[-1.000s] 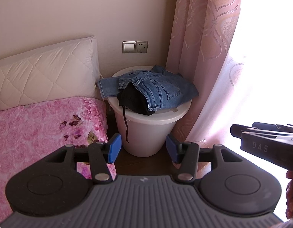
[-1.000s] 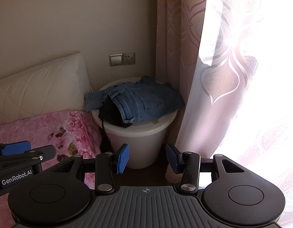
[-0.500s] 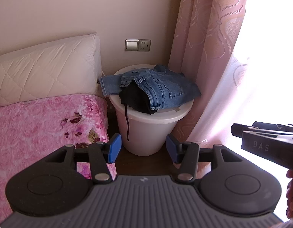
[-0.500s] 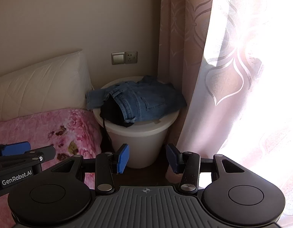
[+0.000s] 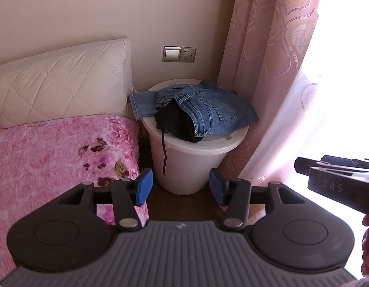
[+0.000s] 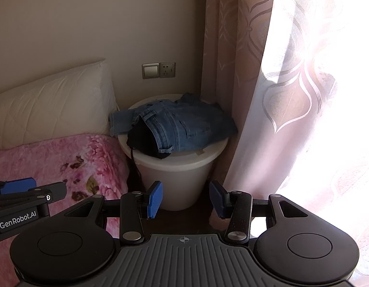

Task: Fold clothes
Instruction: 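Move both grippers toward the blue jeans on the white bin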

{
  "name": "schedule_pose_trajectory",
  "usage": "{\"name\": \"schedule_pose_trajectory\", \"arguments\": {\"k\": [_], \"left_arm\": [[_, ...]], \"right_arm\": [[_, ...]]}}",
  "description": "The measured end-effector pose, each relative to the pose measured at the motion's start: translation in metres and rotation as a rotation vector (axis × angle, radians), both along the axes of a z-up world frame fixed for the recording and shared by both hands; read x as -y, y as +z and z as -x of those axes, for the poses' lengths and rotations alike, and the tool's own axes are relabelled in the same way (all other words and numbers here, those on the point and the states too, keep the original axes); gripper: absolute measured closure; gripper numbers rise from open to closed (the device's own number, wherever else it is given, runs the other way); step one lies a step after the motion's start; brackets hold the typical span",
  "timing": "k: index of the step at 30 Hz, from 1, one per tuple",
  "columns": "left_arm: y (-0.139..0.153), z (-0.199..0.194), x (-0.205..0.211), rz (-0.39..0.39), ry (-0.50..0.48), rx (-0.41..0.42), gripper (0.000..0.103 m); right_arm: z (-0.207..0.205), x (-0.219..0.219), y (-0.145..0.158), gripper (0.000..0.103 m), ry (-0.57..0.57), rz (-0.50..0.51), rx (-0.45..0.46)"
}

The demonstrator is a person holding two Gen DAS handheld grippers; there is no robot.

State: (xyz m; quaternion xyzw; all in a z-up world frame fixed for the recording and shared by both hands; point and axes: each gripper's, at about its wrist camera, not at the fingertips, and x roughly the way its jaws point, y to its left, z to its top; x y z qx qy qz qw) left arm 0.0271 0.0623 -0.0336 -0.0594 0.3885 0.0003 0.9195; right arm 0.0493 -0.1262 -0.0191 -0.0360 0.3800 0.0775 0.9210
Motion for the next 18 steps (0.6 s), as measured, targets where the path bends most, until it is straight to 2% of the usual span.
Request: {"name": "schedule_pose_trajectory", "arguments": {"k": [12, 18], "left_arm": [[0.002, -0.018, -0.017, 0.001, 0.058, 0.001, 0.055], [-0.005, -0.036, -0.025, 0.006, 0.08, -0.012, 0.055]], "right_arm": [[-0.023, -0.018, -0.003, 0.055, 0.043, -0.008, 0.017], [-0.04, -0.017, -0.008, 0.055, 0.048, -0.026, 0.058]]}}
